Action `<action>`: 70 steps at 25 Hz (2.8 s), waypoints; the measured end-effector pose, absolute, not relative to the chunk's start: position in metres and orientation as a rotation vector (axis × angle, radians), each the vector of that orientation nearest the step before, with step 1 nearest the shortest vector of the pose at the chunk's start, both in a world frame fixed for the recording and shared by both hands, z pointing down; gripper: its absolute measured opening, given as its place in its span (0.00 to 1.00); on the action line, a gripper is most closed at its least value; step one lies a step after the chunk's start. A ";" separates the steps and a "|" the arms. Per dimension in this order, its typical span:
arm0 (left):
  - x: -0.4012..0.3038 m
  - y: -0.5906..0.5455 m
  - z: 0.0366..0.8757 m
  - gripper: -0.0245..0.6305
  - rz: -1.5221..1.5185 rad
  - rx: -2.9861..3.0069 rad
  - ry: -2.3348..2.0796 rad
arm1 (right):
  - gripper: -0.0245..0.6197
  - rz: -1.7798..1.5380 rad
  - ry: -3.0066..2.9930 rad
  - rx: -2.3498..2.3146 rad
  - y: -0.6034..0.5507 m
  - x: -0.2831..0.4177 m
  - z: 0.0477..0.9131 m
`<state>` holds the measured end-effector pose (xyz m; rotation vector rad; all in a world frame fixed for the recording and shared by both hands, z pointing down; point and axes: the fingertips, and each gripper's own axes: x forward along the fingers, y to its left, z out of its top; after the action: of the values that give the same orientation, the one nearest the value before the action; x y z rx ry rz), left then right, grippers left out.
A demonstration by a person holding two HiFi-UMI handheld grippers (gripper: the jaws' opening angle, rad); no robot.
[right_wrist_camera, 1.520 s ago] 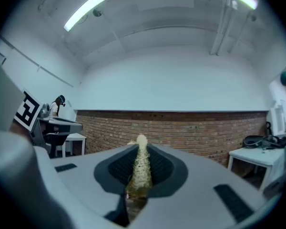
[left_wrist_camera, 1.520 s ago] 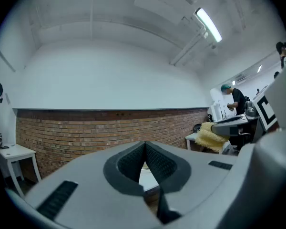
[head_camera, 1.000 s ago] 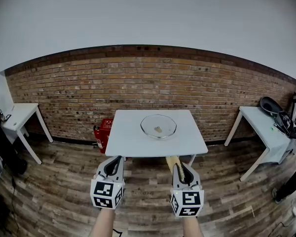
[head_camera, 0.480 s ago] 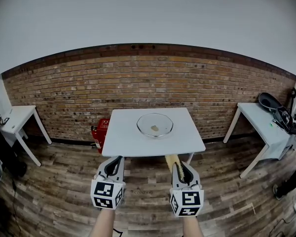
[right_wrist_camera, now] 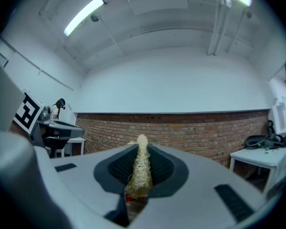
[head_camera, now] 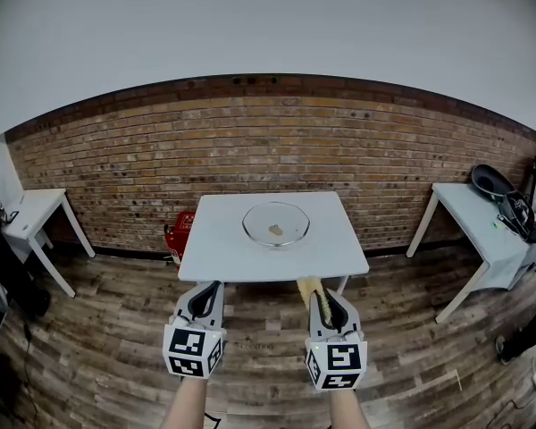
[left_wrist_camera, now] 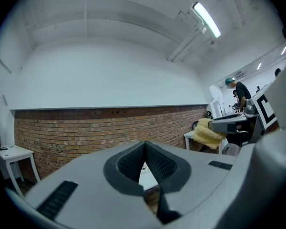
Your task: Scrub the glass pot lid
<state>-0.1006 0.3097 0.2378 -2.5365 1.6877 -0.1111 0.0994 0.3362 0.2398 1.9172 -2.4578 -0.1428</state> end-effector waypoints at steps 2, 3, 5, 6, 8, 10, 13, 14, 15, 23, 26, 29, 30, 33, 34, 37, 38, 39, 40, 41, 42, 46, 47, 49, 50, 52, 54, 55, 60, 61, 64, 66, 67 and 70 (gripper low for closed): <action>-0.092 0.308 0.240 0.05 -0.113 -2.531 1.699 | 0.13 -0.145 -2.468 1.904 0.333 0.107 0.241; -0.087 0.308 0.241 0.05 -0.114 -2.528 1.704 | 0.13 -0.145 -2.472 1.898 0.332 0.111 0.242; -0.079 0.306 0.243 0.05 -0.117 -2.526 1.714 | 0.13 -0.143 -2.479 1.885 0.328 0.119 0.244; -0.075 0.305 0.245 0.05 -0.119 -2.525 1.721 | 0.13 -0.142 -2.482 1.878 0.327 0.123 0.245; -0.066 0.304 0.248 0.05 -0.122 -2.523 1.732 | 0.13 -0.142 -2.487 1.865 0.325 0.131 0.248; -0.057 0.303 0.251 0.05 -0.128 -2.524 1.732 | 0.13 -0.141 -2.490 1.858 0.323 0.139 0.249; -0.047 0.301 0.253 0.05 -0.136 -2.526 1.730 | 0.13 -0.137 -2.488 1.852 0.322 0.148 0.252; -0.045 0.300 0.252 0.05 -0.134 -2.524 1.732 | 0.13 -0.137 -2.489 1.851 0.321 0.151 0.253; -0.043 0.298 0.251 0.05 -0.131 -2.521 1.734 | 0.13 -0.138 -2.490 1.851 0.320 0.153 0.253; -0.030 0.280 0.256 0.05 -0.120 -2.522 1.713 | 0.13 -0.159 -2.487 1.867 0.305 0.167 0.257; -0.029 0.270 0.253 0.05 -0.109 -2.515 1.694 | 0.13 -0.179 -2.491 1.878 0.295 0.165 0.254; -0.034 0.255 0.250 0.05 -0.097 -2.508 1.678 | 0.13 -0.201 -2.490 1.881 0.281 0.158 0.251; -0.037 0.249 0.249 0.05 -0.090 -2.507 1.677 | 0.13 -0.207 -2.489 1.881 0.276 0.155 0.250; -0.045 0.231 0.248 0.05 -0.073 -2.510 1.677 | 0.13 -0.221 -2.483 1.886 0.258 0.147 0.248; -0.047 0.224 0.248 0.05 -0.068 -2.513 1.674 | 0.13 -0.227 -2.481 1.890 0.251 0.145 0.247; -0.053 0.203 0.251 0.05 -0.064 -2.523 1.663 | 0.13 -0.233 -2.470 1.897 0.230 0.138 0.247; -0.055 0.195 0.254 0.05 -0.067 -2.528 1.666 | 0.13 -0.228 -2.467 1.896 0.223 0.135 0.249; -0.058 0.188 0.257 0.05 -0.071 -2.532 1.670 | 0.13 -0.223 -2.464 1.894 0.216 0.132 0.252; -0.061 0.181 0.260 0.05 -0.076 -2.537 1.673 | 0.13 -0.218 -2.461 1.892 0.209 0.130 0.254; -0.064 0.175 0.263 0.05 -0.081 -2.540 1.676 | 0.13 -0.213 -2.458 1.891 0.202 0.128 0.256; -0.066 0.168 0.265 0.05 -0.086 -2.542 1.679 | 0.13 -0.207 -2.455 1.890 0.196 0.127 0.258; -0.080 0.139 0.271 0.05 -0.085 -2.545 1.694 | 0.13 -0.199 -2.444 1.885 0.167 0.116 0.264; -0.083 0.131 0.273 0.05 -0.087 -2.547 1.698 | 0.13 -0.197 -2.442 1.883 0.159 0.114 0.265; -0.085 0.115 0.276 0.05 -0.096 -2.557 1.696 | 0.13 -0.185 -2.435 1.886 0.143 0.111 0.267; -0.086 0.107 0.278 0.05 -0.102 -2.563 1.692 | 0.13 -0.179 -2.431 1.889 0.135 0.109 0.268; -0.090 0.090 0.280 0.05 -0.113 -2.575 1.687 | 0.13 -0.170 -2.426 1.891 0.118 0.104 0.268; -0.097 0.071 0.281 0.05 -0.119 -2.584 1.685 | 0.13 -0.164 -2.422 1.896 0.099 0.097 0.269; -0.100 0.061 0.282 0.05 -0.121 -2.588 1.684 | 0.13 -0.161 -2.419 1.900 0.090 0.094 0.269; -0.114 0.010 0.296 0.05 -0.143 -2.629 1.673 | 0.13 -0.142 -2.384 1.922 0.042 0.080 0.278; -0.116 -0.001 0.297 0.05 -0.146 -2.637 1.668 | 0.13 -0.144 -2.376 1.928 0.032 0.077 0.278; -0.124 -0.035 0.298 0.05 -0.149 -2.655 1.652 | 0.13 -0.148 -2.362 1.943 0.000 0.068 0.275; -0.128 -0.058 0.299 0.05 -0.151 -2.668 1.639 | 0.13 -0.146 -2.349 1.957 -0.019 0.063 0.274; -0.130 -0.068 0.300 0.05 -0.153 -2.675 1.630 | 0.13 -0.144 -2.340 1.966 -0.028 0.062 0.274; -0.132 -0.097 0.303 0.05 -0.161 -2.700 1.601 | 0.13 -0.133 -2.311 2.000 -0.053 0.060 0.274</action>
<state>-0.1324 -0.0973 0.3026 -2.6996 1.6006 -0.1614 0.0604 -0.0527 0.2742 1.9995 -2.3105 -0.1333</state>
